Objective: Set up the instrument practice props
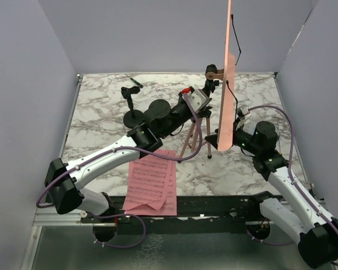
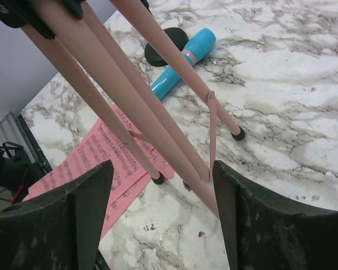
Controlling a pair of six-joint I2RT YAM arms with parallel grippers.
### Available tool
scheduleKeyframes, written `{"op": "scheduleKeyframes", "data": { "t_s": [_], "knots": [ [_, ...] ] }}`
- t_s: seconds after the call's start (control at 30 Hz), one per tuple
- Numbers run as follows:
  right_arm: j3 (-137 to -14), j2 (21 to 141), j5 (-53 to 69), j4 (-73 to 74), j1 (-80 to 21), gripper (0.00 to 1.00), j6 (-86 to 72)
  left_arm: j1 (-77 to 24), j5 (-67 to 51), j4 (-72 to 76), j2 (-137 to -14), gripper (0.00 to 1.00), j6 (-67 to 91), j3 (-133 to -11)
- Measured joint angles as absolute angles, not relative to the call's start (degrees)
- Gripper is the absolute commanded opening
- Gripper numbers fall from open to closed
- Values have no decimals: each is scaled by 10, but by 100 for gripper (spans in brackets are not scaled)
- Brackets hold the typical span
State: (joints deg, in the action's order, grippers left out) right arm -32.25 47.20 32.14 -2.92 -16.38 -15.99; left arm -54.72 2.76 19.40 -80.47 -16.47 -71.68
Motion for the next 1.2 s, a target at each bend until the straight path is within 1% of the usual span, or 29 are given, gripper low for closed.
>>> {"op": "scheduleKeyframes", "data": {
  "t_s": [0.1,0.17,0.37,0.47,0.57,0.67,0.83,1.2],
  "knots": [
    [-317,493,340,-74,-164,74,-157,-547,24,199,-796,0,-159,-706],
    [-317,514,350,-105,-164,68,-155,-547,23,204,-791,0,-156,-699],
    [-319,587,381,-164,-164,43,-150,-547,21,215,-782,0,-150,-684],
    [-320,605,400,-182,-164,33,-149,-547,21,217,-782,0,-150,-683],
    [-320,608,414,-193,-165,18,-143,-545,21,221,-782,0,-149,-681],
    [-320,608,429,-197,-168,2,-104,-544,21,223,-782,0,-148,-680],
    [-319,588,437,-187,-179,0,-42,-542,22,230,-782,0,-143,-680],
    [-318,521,368,-88,-182,0,-30,-546,18,235,-784,0,-134,-680]
  ]
}}
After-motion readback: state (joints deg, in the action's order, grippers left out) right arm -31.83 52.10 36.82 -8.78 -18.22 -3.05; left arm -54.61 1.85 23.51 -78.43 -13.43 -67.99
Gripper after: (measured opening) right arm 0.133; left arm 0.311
